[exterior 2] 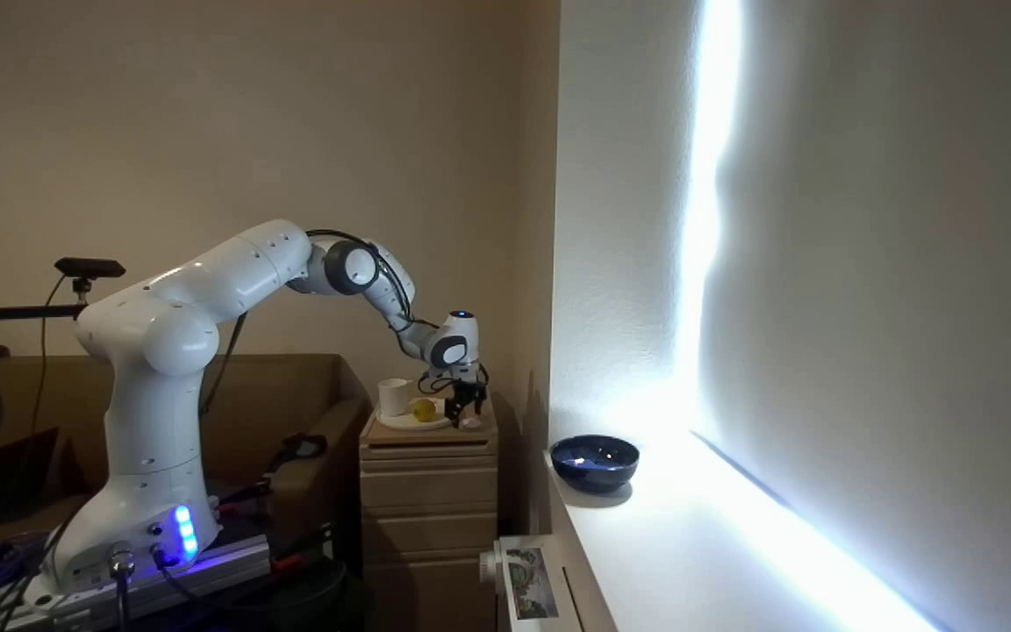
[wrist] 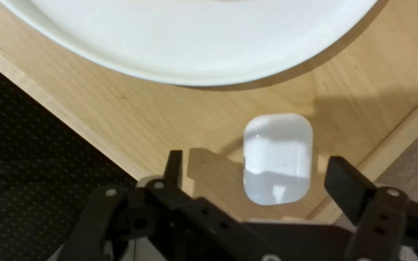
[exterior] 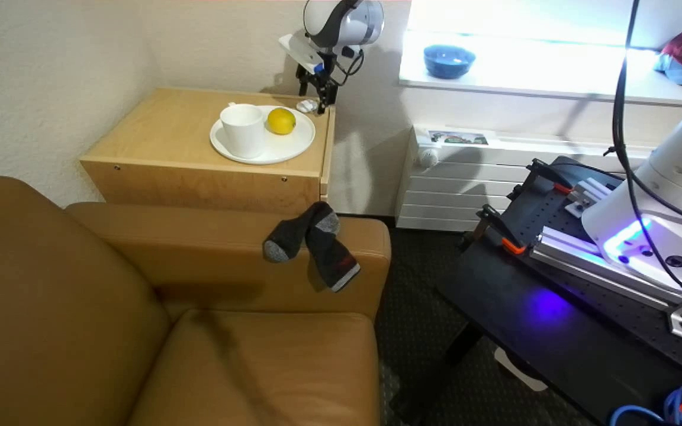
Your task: Pick up the earphone case and move it to the window sill
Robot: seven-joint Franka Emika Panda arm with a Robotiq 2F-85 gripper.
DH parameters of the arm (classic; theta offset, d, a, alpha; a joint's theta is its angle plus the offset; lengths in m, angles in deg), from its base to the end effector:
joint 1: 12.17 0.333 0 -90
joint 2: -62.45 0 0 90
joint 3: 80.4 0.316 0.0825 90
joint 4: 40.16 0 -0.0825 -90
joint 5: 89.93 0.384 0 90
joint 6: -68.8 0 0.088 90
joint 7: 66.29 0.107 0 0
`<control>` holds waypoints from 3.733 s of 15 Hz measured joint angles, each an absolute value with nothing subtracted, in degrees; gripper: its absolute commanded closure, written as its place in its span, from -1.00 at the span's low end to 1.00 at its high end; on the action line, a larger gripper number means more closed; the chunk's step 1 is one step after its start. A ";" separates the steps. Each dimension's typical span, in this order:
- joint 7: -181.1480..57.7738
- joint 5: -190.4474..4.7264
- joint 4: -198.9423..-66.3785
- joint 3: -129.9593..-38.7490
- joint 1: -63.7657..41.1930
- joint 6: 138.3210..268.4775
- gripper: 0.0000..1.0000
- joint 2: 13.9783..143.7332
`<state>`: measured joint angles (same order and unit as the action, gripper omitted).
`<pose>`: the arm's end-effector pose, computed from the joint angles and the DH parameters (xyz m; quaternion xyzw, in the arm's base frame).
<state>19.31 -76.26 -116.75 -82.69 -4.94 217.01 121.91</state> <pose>0.7453 0.0674 0.1174 -0.7008 0.7030 -0.0343 0.1158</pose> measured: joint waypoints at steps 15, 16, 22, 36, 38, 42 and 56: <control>19.57 -74.54 -109.18 -80.30 -8.38 208.39 -0.05 126.10; 19.58 -74.24 -108.56 -79.95 -8.90 206.61 0.11 126.19; 20.16 -72.68 -106.32 -79.27 -10.31 201.23 0.51 126.78; 15.56 -79.99 -129.77 -84.57 -8.02 203.22 0.51 108.25; 16.37 -78.05 -135.58 -85.10 -8.63 204.45 0.51 104.84; 19.53 -71.48 -147.88 -86.41 -11.11 209.37 0.51 99.58; 23.74 -60.09 -168.01 -88.73 -16.06 225.11 0.51 94.05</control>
<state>23.74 -60.09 -168.01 -88.73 -16.06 225.11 94.05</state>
